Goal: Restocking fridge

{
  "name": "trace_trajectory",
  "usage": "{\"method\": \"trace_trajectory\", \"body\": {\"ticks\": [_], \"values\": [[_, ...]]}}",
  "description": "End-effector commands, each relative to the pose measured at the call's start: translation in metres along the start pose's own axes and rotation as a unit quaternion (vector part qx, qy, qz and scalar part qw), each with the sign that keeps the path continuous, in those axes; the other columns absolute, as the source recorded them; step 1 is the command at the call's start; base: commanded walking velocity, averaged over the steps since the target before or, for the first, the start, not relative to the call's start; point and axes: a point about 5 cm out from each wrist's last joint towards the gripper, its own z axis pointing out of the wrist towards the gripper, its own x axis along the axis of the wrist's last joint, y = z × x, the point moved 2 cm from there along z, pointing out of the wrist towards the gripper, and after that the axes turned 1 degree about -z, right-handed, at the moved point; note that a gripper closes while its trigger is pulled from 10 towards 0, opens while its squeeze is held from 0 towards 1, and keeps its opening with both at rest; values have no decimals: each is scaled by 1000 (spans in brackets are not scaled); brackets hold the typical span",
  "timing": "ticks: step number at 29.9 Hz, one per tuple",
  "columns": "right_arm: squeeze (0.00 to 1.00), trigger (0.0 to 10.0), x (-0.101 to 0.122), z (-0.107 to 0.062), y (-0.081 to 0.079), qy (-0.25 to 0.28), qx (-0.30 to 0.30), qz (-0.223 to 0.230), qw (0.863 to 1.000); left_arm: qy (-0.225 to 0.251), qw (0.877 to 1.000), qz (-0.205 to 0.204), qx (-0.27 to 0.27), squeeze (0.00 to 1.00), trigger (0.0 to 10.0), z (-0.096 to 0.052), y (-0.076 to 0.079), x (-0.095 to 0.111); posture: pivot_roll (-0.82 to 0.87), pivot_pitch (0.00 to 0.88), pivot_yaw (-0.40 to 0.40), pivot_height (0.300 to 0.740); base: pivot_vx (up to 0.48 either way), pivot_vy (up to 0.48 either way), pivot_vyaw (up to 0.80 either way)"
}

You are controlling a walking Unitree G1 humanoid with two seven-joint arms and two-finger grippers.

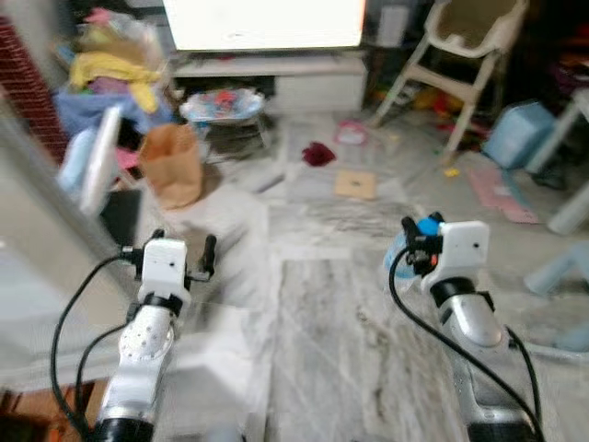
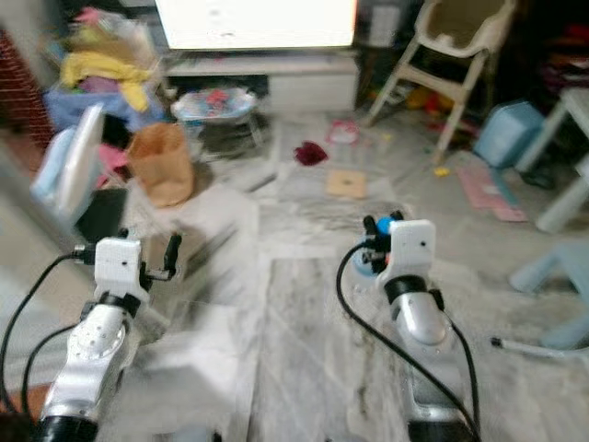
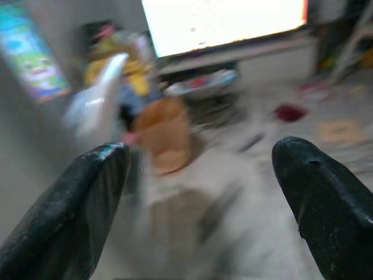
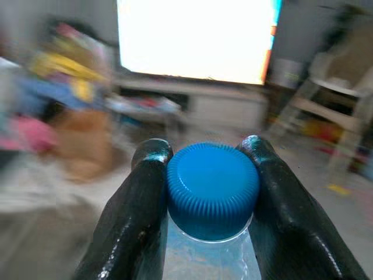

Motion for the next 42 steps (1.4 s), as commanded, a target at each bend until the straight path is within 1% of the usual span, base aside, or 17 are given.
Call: {"method": "trace_trajectory", "body": {"ticks": [1,13,15,16,17,19,20,33,34,38,39,42], "values": [[0,10000,5,-1,11,11,-15,-10,1000,9,1000,-5,-9,0,10000,2,9,5,-2,0,-1,740,0,458,438],[0,10000,5,-1,11,12,-14,-10,1000,8,1000,-4,-10,0,10000,1,8,4,-2,0,-2,740,0,458,438],[0,10000,4,7,12,7,-16,0,1000,7,999,-16,-28,0,10000,1,16,6,6,0,-6,740,-332,351,0],[0,10000,4,7,12,7,-16,0,1000,7,999,-16,-28,0,10000,1,16,6,6,0,-6,740,-330,352,0],[0,10000,4,11,13,5,-18,3,1000,10,999,-18,-34,0,10000,2,20,8,6,0,-7,740,-319,364,0],[0,10000,5,12,13,7,-18,2,1000,13,999,-15,-33,0,10000,1,20,8,7,0,-7,740,-315,366,0],[0,10000,7,13,12,11,-18,-1,1000,11,999,-22,-39,0,10000,-1,24,8,6,0,-8,740,-300,379,0],[0,10000,8,15,11,12,-13,-13,1000,9,999,-20,-43,0,10000,0,27,8,5,0,-13,740,-297,374,0],[0,10000,8,15,10,12,-13,-13,1000,17,999,-23,-46,0,10000,-1,27,10,5,0,-13,740,-296,379,0],[0,10000,9,15,8,15,-10,-17,1000,28,998,-16,-53,0,10000,0,28,13,6,0,-14,740,0,0,0],[0,10000,10,16,6,19,-6,-22,1000,38,997,-16,-62,0,10000,0,30,15,7,0,-14,740,0,0,0],[0,10000,12,17,5,24,-4,-25,999,40,997,-14,-70,0,10000,0,31,17,7,0,-14,740,0,0,0]]}}
